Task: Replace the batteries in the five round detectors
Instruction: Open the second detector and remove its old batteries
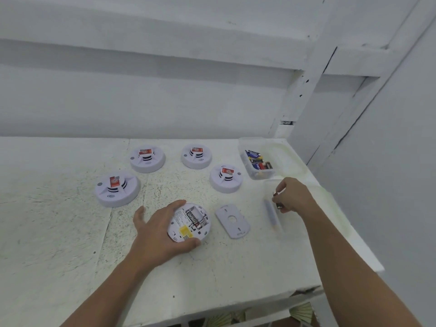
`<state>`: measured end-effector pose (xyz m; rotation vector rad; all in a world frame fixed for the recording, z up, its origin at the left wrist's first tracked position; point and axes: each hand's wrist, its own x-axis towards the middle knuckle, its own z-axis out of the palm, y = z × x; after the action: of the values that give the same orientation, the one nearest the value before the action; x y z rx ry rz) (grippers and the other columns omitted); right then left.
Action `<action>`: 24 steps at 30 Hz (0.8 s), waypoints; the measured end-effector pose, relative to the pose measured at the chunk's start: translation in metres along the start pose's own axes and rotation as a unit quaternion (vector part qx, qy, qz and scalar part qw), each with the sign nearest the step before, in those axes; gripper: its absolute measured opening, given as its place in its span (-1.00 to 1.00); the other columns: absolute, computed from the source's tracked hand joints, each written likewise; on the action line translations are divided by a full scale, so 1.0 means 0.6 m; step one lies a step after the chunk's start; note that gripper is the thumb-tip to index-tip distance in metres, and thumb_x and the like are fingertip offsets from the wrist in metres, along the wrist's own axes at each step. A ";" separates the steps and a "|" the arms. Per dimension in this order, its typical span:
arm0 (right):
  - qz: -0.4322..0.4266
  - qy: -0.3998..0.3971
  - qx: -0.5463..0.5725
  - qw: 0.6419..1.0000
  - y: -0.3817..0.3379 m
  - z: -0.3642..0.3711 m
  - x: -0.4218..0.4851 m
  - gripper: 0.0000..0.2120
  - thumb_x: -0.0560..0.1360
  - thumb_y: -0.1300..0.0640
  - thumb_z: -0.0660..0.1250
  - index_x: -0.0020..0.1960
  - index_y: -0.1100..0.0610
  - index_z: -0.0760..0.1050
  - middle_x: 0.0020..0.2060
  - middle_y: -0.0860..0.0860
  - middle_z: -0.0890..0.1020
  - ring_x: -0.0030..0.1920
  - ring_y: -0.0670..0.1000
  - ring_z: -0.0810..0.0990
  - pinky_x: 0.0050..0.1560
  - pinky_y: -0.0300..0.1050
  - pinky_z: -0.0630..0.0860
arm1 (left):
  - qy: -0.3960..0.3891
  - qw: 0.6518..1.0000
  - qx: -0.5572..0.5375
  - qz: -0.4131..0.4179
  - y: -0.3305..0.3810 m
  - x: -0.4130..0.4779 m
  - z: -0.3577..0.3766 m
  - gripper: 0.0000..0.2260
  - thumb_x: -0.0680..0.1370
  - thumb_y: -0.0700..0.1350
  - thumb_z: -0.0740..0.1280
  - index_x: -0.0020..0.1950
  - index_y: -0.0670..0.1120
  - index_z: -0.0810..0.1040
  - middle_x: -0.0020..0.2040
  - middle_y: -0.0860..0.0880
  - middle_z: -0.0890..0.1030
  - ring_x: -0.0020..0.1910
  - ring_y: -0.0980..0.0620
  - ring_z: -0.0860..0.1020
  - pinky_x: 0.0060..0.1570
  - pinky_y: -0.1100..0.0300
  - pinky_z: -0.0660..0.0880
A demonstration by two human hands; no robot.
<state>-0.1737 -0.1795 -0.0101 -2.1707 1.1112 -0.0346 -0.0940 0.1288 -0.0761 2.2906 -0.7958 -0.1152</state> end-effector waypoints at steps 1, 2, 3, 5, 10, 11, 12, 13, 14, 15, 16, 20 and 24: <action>0.003 -0.002 0.000 1.000 0.000 0.002 0.000 -0.74 0.40 0.40 0.37 -0.28 0.15 0.35 -0.23 0.21 0.56 -0.41 0.07 0.52 -0.32 -0.06 0.57 | 0.001 1.000 0.000 -0.002 -0.001 -0.001 0.000 -0.14 0.14 0.50 0.23 0.38 0.22 0.26 0.14 0.27 0.41 0.20 0.30 0.26 0.35 0.14 -0.43; 0.008 -0.006 0.000 1.000 -0.001 0.003 0.000 -0.75 0.40 0.40 0.37 -0.29 0.15 0.36 -0.22 0.21 0.56 -0.40 0.08 0.52 -0.34 -0.07 0.56 | 0.001 1.000 0.001 -0.004 -0.002 -0.001 0.001 -0.16 0.14 0.50 0.24 0.38 0.24 0.25 0.14 0.26 0.42 0.20 0.31 0.26 0.34 0.14 -0.43; 0.013 -0.011 0.000 1.000 -0.002 0.006 0.000 -0.76 0.41 0.38 0.38 -0.28 0.15 0.38 -0.20 0.21 0.57 -0.37 0.10 0.54 -0.34 -0.08 0.57 | 0.000 1.000 0.002 -0.007 -0.004 -0.001 0.001 -0.17 0.14 0.50 0.25 0.37 0.26 0.24 0.14 0.26 0.43 0.20 0.31 0.26 0.34 0.14 -0.43; 0.018 -0.017 -0.002 1.000 -0.004 0.011 0.001 -0.80 0.42 0.37 0.37 -0.27 0.14 0.42 -0.18 0.20 0.60 -0.29 0.15 0.59 -0.23 -0.01 0.63 | -0.001 1.000 0.003 -0.010 -0.006 -0.001 0.003 -0.17 0.14 0.51 0.25 0.37 0.27 0.23 0.15 0.26 0.44 0.20 0.31 0.26 0.35 0.13 -0.43; 0.017 -0.002 -0.006 1.000 0.000 0.015 0.005 -0.80 0.41 0.38 0.36 -0.28 0.13 0.46 -0.15 0.18 0.64 -0.10 0.22 0.65 -0.06 0.12 0.63 | 0.000 1.000 0.003 -0.015 -0.003 -0.001 0.003 -0.17 0.14 0.50 0.25 0.37 0.27 0.23 0.14 0.27 0.42 0.17 0.35 0.23 0.35 0.13 -0.43; 0.019 -0.001 -0.004 1.000 0.001 0.015 0.005 -0.80 0.41 0.38 0.36 -0.28 0.12 0.46 -0.15 0.18 0.63 -0.09 0.22 0.65 -0.06 0.12 0.63 | 0.000 1.000 0.003 -0.014 -0.004 -0.001 0.003 -0.17 0.14 0.50 0.25 0.37 0.26 0.24 0.14 0.27 0.43 0.17 0.36 0.23 0.36 0.12 -0.42; 0.021 0.000 -0.004 1.000 0.002 0.014 0.004 -0.80 0.41 0.37 0.37 -0.27 0.12 0.46 -0.15 0.17 0.63 -0.09 0.22 0.65 -0.06 0.12 0.63 | 0.001 1.000 0.002 -0.013 -0.003 -0.001 0.003 -0.16 0.14 0.50 0.25 0.37 0.26 0.24 0.14 0.27 0.43 0.17 0.38 0.23 0.36 0.11 -0.42; 0.020 -0.001 -0.007 1.000 0.002 0.013 0.004 -0.80 0.41 0.36 0.37 -0.27 0.12 0.46 -0.15 0.17 0.62 -0.08 0.22 0.65 -0.05 0.12 0.63 | 0.002 1.000 0.001 -0.012 -0.003 -0.002 0.003 -0.16 0.14 0.50 0.25 0.38 0.25 0.24 0.14 0.27 0.43 0.16 0.43 0.21 0.37 0.11 -0.41; 0.018 -0.002 -0.013 1.000 0.002 0.012 0.004 -0.80 0.42 0.36 0.37 -0.27 0.12 0.46 -0.14 0.17 0.62 -0.08 0.22 0.65 -0.04 0.12 0.63 | 0.003 1.000 0.000 -0.013 -0.003 -0.002 0.003 -0.15 0.14 0.50 0.25 0.38 0.25 0.24 0.14 0.27 0.43 0.15 0.47 0.19 0.36 0.11 -0.41; 0.014 -0.002 -0.020 1.000 0.002 0.010 0.005 -0.80 0.42 0.37 0.36 -0.27 0.12 0.46 -0.14 0.17 0.62 -0.07 0.21 0.64 -0.03 0.12 0.62 | 0.003 1.000 -0.001 -0.014 -0.002 -0.002 0.003 -0.15 0.14 0.50 0.25 0.38 0.24 0.25 0.14 0.27 0.42 0.15 0.49 0.18 0.36 0.12 -0.41; 0.011 0.000 -0.025 1.000 0.003 0.008 0.006 -0.80 0.42 0.37 0.36 -0.27 0.12 0.45 -0.14 0.16 0.62 -0.07 0.21 0.64 -0.02 0.13 0.62 | 0.002 1.000 -0.002 -0.015 -0.001 -0.003 0.001 -0.14 0.13 0.50 0.25 0.39 0.24 0.25 0.14 0.27 0.42 0.14 0.47 0.18 0.36 0.12 -0.41; 0.008 0.013 -0.030 0.999 0.002 -0.006 0.006 -0.84 0.47 0.31 0.34 -0.24 0.15 0.43 -0.24 0.13 0.60 -0.14 0.21 0.67 -0.03 0.13 0.62 | -0.004 1.000 0.004 -0.018 0.002 -0.004 -0.001 -0.13 0.13 0.51 0.22 0.40 0.23 0.24 0.15 0.28 0.38 0.18 0.34 0.21 0.36 0.11 -0.40; -0.045 0.071 -0.038 0.996 -0.015 -0.026 -0.005 -0.92 0.52 0.21 0.28 -0.15 0.18 0.46 -0.28 0.10 0.59 -0.28 0.16 0.64 -0.36 -0.14 0.49 | -0.004 1.000 -0.002 -0.017 0.003 -0.003 -0.002 -0.12 0.12 0.50 0.23 0.40 0.22 0.25 0.12 0.28 0.39 0.18 0.29 0.26 0.36 0.11 -0.40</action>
<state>-0.1739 -0.1827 0.0080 -2.3152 1.1085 -0.1917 -0.0962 0.1298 -0.0741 2.3013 -0.7598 -0.1408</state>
